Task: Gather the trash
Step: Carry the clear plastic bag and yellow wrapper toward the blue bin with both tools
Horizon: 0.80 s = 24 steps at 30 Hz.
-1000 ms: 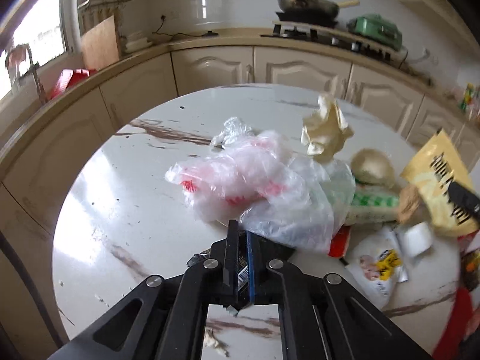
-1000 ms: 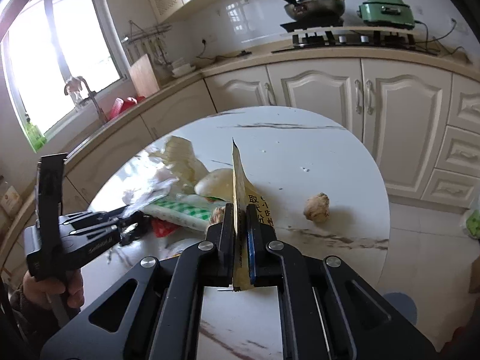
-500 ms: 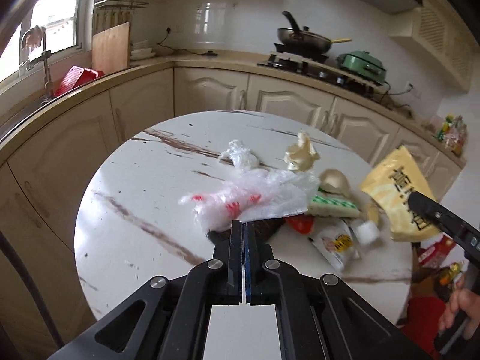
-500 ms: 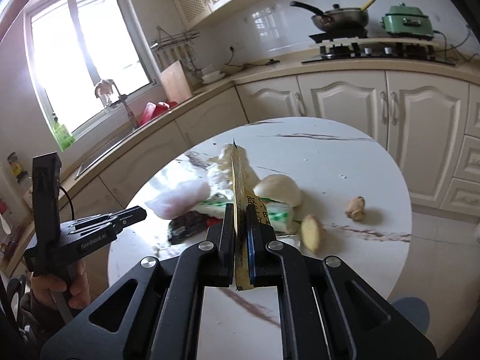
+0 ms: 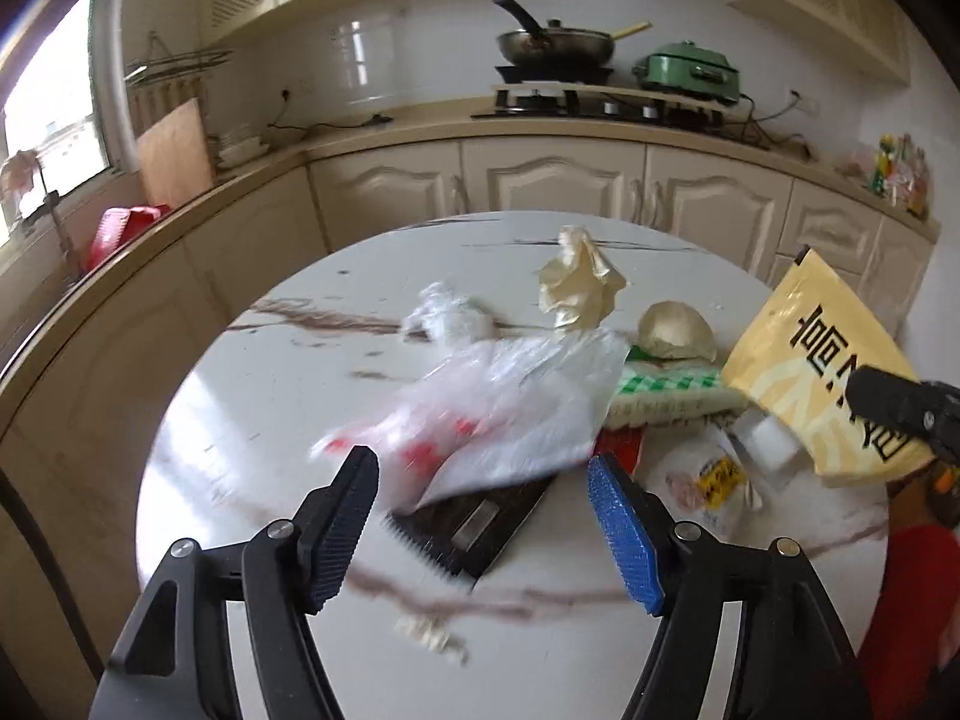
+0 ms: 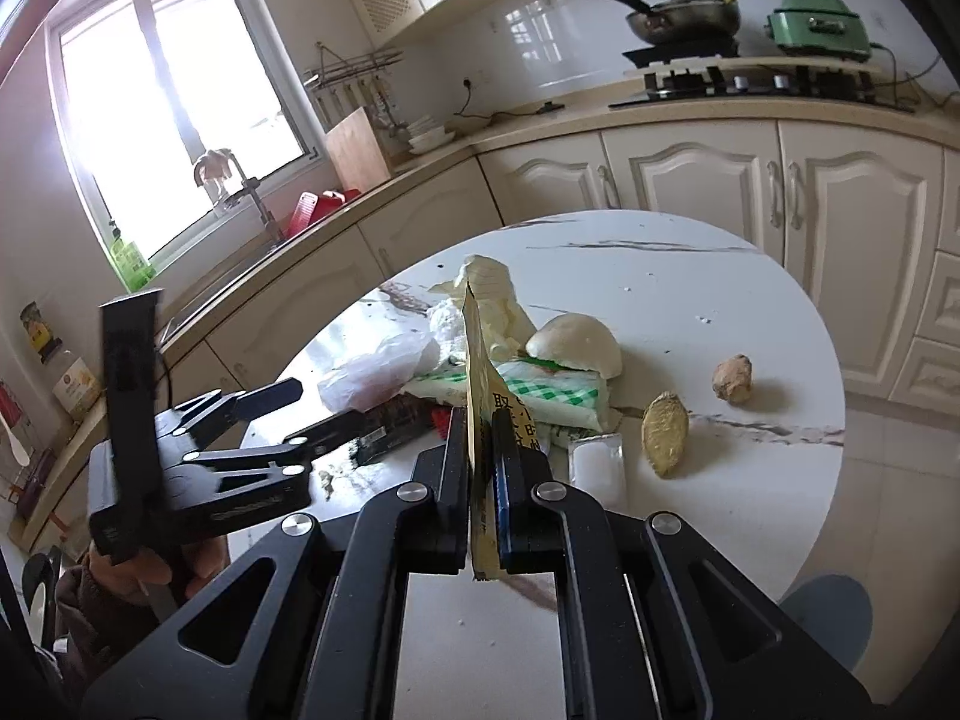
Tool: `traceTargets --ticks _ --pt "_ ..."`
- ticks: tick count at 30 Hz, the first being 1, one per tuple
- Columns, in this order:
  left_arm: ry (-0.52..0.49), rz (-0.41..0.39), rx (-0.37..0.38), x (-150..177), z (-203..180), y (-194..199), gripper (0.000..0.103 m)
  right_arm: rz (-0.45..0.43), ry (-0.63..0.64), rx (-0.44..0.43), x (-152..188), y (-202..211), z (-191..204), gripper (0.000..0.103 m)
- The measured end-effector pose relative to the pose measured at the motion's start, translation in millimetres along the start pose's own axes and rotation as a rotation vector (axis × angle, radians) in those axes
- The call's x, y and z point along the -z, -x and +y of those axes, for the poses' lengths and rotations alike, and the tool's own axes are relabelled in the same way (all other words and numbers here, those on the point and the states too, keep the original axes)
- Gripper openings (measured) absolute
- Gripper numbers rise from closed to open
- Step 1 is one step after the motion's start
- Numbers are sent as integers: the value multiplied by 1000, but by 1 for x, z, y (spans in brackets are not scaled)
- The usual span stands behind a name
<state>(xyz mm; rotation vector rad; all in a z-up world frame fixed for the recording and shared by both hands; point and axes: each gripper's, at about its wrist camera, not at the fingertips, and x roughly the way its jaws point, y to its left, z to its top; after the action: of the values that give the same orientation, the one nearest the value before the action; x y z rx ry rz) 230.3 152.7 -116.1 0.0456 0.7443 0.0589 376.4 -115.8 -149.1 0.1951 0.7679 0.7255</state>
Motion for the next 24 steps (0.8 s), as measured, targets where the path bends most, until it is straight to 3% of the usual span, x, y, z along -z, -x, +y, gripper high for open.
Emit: traceTargets --ticks 3,4,6,9,13,19,24 --pt "-37 -11 -40 -7 -8 -12 27 10 -5 3 -2 -8 -4 7" --pt "-37 -6 -30 -7 -8 -14 0 12 -6 3 -3 -10 -6 7" --pt "7 -5 9 -7 -3 -14 0 12 -4 0 -4 -11 -6 7" --pt "75 -44 -10 -4 12 -2 0 3 1 -9 -6 -7 -4 7" --pt "141 -82 34 1 24 34 0 -21 11 -23 -6 7 3 7" --pt "109 -164 74 7 0 88 0 -75 9 -21 -3 49 4 7" --pt "109 -156 141 16 -22 108 0 -100 -14 -8 5 84 -9 7"
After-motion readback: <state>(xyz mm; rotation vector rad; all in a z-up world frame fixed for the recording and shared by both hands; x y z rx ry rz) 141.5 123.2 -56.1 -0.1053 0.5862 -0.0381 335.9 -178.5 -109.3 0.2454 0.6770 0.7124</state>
